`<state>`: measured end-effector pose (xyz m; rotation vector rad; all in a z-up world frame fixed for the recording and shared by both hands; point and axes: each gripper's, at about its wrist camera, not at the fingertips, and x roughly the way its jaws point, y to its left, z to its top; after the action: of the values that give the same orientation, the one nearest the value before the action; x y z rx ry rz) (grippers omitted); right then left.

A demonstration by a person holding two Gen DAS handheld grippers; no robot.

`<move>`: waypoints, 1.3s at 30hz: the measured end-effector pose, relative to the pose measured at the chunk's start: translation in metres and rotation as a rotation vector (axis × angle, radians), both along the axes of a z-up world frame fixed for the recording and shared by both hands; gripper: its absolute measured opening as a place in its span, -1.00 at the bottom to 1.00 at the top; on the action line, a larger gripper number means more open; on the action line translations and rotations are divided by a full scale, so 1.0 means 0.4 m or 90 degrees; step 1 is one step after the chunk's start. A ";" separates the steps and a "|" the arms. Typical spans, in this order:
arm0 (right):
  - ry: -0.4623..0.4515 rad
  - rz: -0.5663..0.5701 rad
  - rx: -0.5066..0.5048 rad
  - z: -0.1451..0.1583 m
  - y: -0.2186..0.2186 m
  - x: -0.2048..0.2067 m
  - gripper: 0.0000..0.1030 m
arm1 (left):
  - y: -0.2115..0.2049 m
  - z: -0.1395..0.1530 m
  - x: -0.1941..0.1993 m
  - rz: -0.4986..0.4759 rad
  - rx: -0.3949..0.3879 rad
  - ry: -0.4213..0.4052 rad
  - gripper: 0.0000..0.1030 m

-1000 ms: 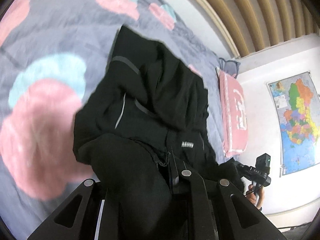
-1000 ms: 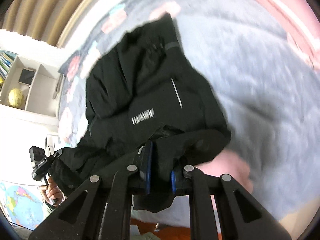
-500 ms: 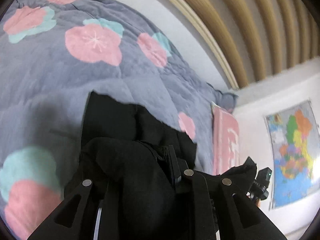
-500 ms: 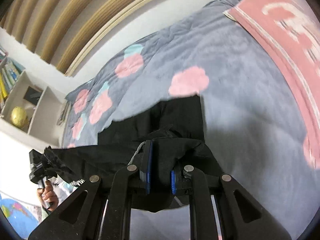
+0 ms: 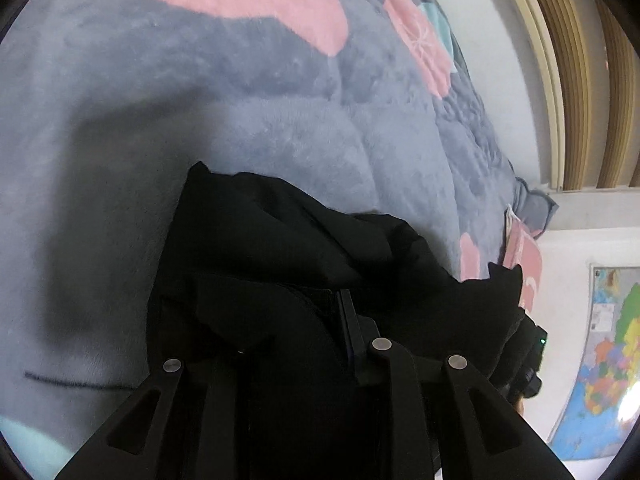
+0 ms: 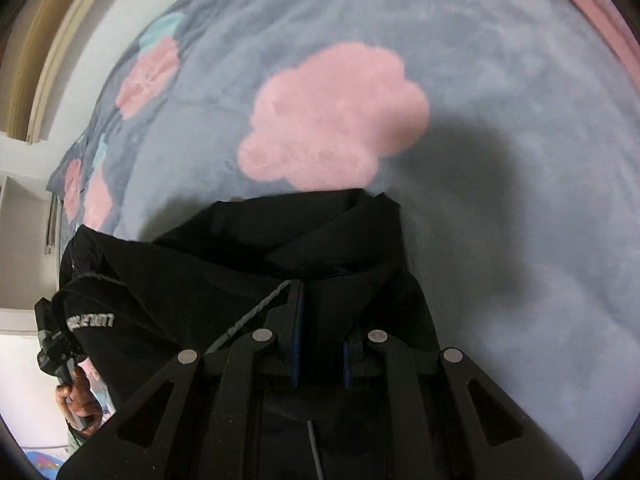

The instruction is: Fold large clothes

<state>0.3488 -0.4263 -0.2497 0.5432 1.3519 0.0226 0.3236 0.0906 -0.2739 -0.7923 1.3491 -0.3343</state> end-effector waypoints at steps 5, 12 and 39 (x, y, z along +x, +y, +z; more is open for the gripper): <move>-0.006 0.002 0.012 -0.027 -0.005 0.000 -0.64 | 0.007 0.001 0.007 -0.033 -0.028 0.001 -0.51; -0.018 -0.019 0.067 0.069 -0.040 -0.039 -0.46 | 0.036 0.156 -0.046 -0.111 -0.018 -0.037 -0.32; -0.075 0.092 -0.121 0.095 -0.022 0.028 0.46 | 0.024 0.070 0.032 -0.098 0.134 -0.055 0.34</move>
<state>0.3599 -0.4352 -0.2116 0.2799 1.2597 0.0431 0.3365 0.1000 -0.2457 -0.4960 1.3418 -0.3369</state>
